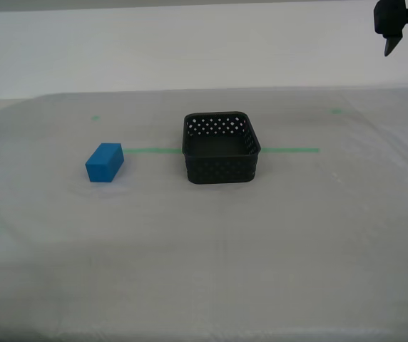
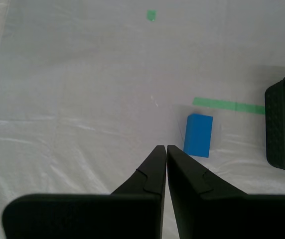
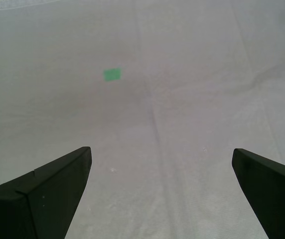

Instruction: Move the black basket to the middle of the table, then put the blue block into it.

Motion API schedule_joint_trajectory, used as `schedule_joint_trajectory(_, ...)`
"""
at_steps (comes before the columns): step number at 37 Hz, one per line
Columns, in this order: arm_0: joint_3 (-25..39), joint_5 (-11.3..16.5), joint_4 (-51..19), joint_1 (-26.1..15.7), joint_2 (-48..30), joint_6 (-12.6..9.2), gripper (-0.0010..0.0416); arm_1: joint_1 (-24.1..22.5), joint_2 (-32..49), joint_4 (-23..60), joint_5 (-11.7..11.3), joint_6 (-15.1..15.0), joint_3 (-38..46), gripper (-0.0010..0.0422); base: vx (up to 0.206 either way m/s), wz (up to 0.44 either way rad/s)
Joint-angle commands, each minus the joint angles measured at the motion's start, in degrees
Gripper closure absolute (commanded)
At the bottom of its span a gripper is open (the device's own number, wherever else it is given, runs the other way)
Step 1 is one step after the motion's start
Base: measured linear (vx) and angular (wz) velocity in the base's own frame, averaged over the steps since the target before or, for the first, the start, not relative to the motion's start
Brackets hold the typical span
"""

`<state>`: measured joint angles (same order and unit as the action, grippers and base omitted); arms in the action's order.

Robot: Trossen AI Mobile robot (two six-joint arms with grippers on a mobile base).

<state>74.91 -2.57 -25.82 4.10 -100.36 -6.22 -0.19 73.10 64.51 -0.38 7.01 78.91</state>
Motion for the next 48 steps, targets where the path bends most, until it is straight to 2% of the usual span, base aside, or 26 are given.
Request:
schedule_joint_trajectory(1,0.04,-0.07,0.00,-0.02,0.04,0.00,0.0010,-0.02,2.32,0.68,0.02,-0.37,2.29,0.0412,0.000,0.000)
schedule_joint_trajectory(11,0.02,-0.07,-0.02,-0.02,0.04,0.04,0.0012,-1.27,7.52,3.21,0.02,-0.15,5.01,0.0412,0.000,0.000)
schedule_joint_trajectory(18,0.04,-0.07,0.07,-0.02,0.04,0.02,0.0012,-3.74,10.64,3.17,0.02,0.17,4.96,0.0412,0.000,0.000)
schedule_joint_trajectory(35,0.04,-0.07,0.11,-0.02,0.04,0.04,0.0011,-13.29,17.18,-0.42,0.00,5.31,4.37,0.0412,0.000,0.000)
schedule_joint_trajectory(48,0.04,-0.07,0.26,-0.02,0.04,0.07,0.0012,-16.00,24.79,-0.96,0.00,6.19,4.31,0.0412,0.000,0.000)
